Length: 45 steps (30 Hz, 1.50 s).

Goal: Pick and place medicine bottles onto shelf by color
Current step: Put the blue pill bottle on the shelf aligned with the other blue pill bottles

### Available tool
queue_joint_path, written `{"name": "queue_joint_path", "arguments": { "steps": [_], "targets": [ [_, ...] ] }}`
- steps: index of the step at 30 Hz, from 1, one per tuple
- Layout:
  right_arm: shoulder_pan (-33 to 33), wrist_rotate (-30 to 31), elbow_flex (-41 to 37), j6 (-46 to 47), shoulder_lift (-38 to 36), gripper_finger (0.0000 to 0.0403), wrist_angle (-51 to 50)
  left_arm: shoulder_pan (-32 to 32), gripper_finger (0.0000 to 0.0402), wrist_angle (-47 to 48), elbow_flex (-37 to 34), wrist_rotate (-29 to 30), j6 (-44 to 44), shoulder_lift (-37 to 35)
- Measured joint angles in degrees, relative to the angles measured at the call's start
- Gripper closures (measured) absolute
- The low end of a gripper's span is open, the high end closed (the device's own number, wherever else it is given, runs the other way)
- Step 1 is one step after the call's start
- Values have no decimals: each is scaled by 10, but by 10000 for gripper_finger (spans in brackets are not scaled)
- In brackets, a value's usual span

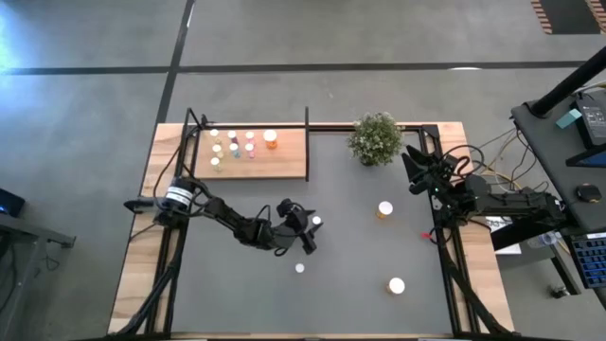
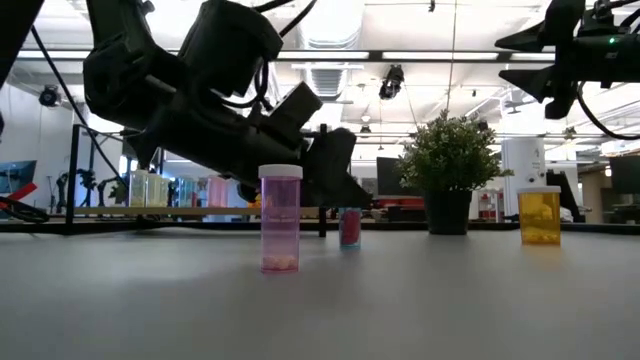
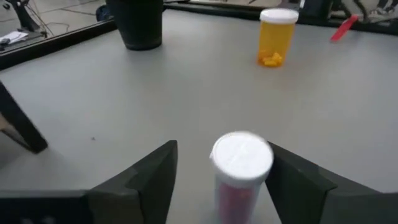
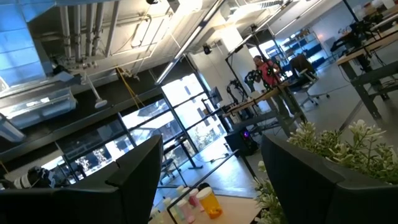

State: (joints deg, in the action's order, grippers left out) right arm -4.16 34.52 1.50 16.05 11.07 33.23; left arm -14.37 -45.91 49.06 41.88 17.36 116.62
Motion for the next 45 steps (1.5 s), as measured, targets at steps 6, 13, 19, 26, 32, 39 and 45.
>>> {"name": "queue_joint_path", "arguments": {
  "steps": [6, 13, 19, 26, 32, 39, 45],
  "targets": [
    [0, 0, 0, 0, 0, 142, 0, 0, 246, -1, 4, 0, 0, -1],
    [0, 0, 0, 0, 0, 142, 0, 0, 294, -1, 12, -2, 0, -2],
    [0, 0, 0, 0, 0, 142, 0, 0, 301, -1, 18, -2, 0, -5],
    [0, 0, 0, 0, 0, 142, 0, -3, 296, 0, 1, 72, 3, -41],
    [0, 0, 0, 0, 0, 142, 0, -17, 295, 0, -69, 240, 4, -131],
    [0, 0, 0, 0, 0, 142, 0, -22, 295, 4, -207, 345, 4, -268],
    [0, 0, 0, 0, 0, 142, 0, -16, 295, 4, -313, 352, 5, -351]
  ]
}}
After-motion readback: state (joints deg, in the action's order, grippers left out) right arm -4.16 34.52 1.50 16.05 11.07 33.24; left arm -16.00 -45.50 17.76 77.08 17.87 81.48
